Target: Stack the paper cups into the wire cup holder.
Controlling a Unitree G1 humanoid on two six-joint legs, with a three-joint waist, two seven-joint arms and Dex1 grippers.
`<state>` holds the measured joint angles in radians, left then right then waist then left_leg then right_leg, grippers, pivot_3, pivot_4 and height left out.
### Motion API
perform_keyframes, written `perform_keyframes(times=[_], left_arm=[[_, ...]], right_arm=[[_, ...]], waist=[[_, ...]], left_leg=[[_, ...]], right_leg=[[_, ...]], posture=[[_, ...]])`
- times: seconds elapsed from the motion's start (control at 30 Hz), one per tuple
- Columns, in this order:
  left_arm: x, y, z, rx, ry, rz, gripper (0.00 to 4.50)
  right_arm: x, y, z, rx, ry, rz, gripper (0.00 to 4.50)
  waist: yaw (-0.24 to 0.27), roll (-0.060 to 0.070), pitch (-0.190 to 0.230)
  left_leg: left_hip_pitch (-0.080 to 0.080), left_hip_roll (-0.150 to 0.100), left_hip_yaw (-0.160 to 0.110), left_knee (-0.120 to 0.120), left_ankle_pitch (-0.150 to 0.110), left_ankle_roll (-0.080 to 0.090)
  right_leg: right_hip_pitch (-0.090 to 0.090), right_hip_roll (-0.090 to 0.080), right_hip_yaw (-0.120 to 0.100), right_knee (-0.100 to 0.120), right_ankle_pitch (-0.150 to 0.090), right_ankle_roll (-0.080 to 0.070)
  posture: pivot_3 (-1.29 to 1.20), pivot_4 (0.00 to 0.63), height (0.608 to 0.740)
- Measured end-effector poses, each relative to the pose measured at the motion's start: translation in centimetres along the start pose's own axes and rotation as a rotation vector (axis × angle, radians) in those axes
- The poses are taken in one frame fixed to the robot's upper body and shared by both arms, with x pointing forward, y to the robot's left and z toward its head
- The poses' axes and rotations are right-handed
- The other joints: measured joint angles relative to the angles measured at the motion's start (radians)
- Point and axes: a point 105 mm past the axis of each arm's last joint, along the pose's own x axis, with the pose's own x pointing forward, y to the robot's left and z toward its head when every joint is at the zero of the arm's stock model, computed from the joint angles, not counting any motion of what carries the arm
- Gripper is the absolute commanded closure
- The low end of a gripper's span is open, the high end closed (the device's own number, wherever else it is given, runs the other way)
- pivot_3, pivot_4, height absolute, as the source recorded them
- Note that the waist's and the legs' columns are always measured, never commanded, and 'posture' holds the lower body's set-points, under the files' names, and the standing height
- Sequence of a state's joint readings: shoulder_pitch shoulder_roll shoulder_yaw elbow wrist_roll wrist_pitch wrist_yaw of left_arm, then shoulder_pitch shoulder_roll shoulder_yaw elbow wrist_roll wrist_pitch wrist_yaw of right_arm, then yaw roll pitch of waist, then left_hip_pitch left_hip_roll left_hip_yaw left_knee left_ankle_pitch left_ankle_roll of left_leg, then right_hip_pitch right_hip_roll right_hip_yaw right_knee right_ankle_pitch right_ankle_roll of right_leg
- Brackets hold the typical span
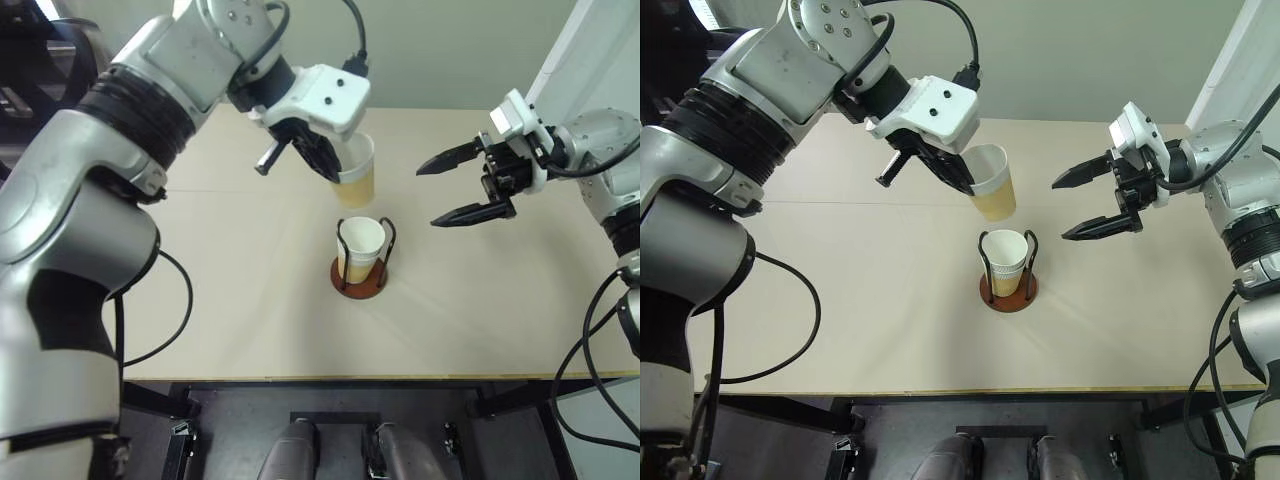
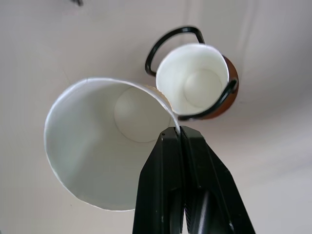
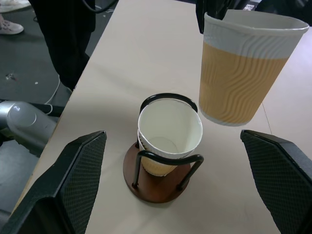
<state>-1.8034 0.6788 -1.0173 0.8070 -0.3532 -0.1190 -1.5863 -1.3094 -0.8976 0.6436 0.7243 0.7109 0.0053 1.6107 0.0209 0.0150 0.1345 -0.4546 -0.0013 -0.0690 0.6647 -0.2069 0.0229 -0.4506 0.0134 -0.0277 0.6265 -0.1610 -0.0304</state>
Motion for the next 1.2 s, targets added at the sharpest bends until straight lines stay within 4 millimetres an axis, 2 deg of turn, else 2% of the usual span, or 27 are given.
perform_keyframes(times=[0.27,0.53,1.2], left_arm=[[0.7,-0.3,1.4,0.028,-0.046,-0.031,4.45],[2.5,-2.0,0.9,-0.008,-0.081,-0.102,4.45],[3.8,-2.4,0.6,-0.007,-0.074,-0.124,4.45]], right_arm=[[-0.1,0.0,-0.1,-0.003,0.010,-0.003,0.00],[-0.2,0.0,-0.1,-0.003,0.012,-0.005,0.00],[-0.2,0.0,0.0,-0.024,0.014,-0.005,0.00]], waist=[[0.003,0.000,0.000],[0.003,0.000,0.000],[0.004,0.000,0.000]], left_leg=[[0.000,0.000,0.001,0.001,0.000,0.000],[0.000,0.000,0.001,0.002,0.000,0.000],[0.001,0.000,0.000,0.002,0.000,0.001]], right_leg=[[0.000,0.000,0.000,0.000,0.000,0.001],[0.001,0.000,0.000,0.001,0.001,0.001],[0.001,0.000,0.000,0.001,0.001,0.001]], posture=[[0.00,0.150,0.740],[0.00,0.150,0.740],[0.00,0.150,0.740]])
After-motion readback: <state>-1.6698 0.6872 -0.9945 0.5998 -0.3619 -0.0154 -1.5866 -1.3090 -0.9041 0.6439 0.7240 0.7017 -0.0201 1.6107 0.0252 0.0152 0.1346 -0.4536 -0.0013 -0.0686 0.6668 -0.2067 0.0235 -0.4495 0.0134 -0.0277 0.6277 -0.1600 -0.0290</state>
